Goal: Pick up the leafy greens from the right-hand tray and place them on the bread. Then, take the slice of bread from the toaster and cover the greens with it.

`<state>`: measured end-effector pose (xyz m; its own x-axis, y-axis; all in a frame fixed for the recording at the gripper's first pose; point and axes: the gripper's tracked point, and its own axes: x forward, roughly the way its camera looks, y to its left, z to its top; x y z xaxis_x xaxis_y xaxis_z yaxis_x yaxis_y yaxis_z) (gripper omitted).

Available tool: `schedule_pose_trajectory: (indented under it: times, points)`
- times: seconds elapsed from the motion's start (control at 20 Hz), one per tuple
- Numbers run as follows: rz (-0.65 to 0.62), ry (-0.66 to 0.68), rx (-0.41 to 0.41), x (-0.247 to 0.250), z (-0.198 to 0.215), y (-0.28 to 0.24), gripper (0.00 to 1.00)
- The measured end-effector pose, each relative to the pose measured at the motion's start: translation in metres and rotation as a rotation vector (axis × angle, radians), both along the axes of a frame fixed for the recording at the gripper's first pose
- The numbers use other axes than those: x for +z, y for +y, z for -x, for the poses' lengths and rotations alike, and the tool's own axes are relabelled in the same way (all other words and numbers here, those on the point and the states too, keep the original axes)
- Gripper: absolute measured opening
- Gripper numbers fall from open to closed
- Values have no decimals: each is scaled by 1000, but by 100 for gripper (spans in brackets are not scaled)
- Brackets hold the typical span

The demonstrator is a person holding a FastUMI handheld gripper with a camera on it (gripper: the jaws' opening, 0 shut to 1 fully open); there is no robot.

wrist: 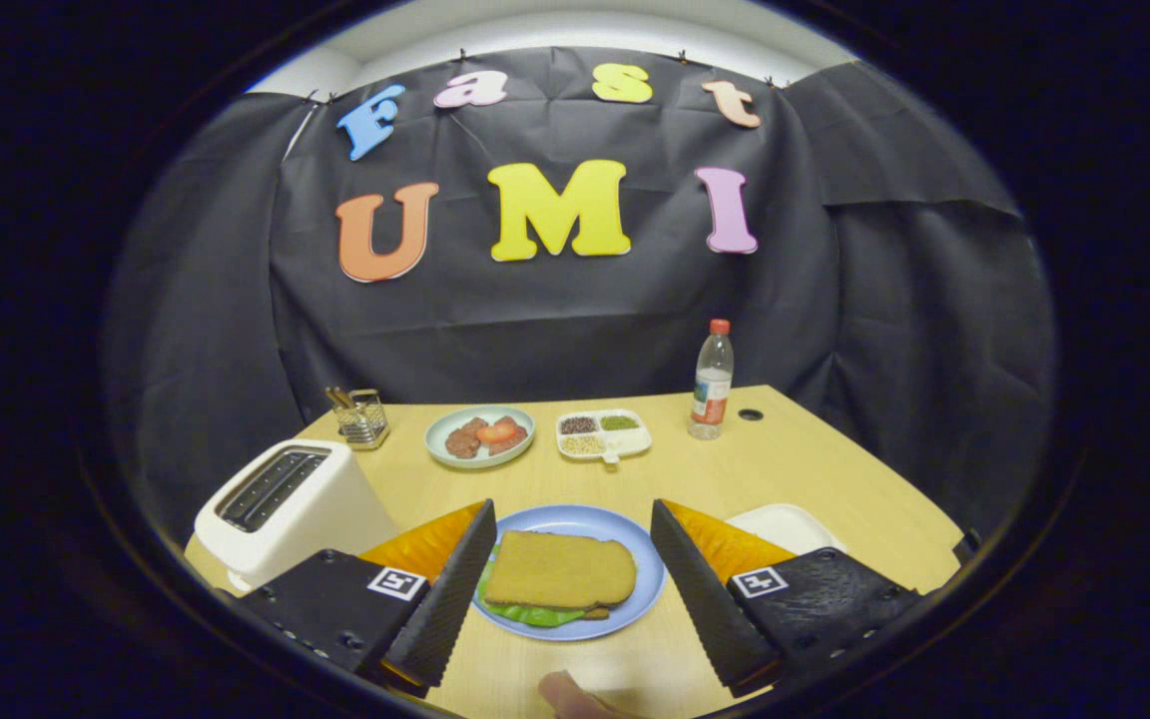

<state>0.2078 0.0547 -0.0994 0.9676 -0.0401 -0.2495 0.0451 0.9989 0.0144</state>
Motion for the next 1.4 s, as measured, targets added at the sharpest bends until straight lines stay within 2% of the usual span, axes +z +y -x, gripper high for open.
schedule_pose_trajectory:
  times: [0.5, 0.75, 1.05, 1.4]
  points:
    - [110, -218, -15, 88, 113, 8, 95]
    - [103, -283, 1, 100, 163, 16, 95]
    - [115, -290, -1, 107, 183, 12, 96]
    - [84, -255, 5, 99, 182, 1, 96]
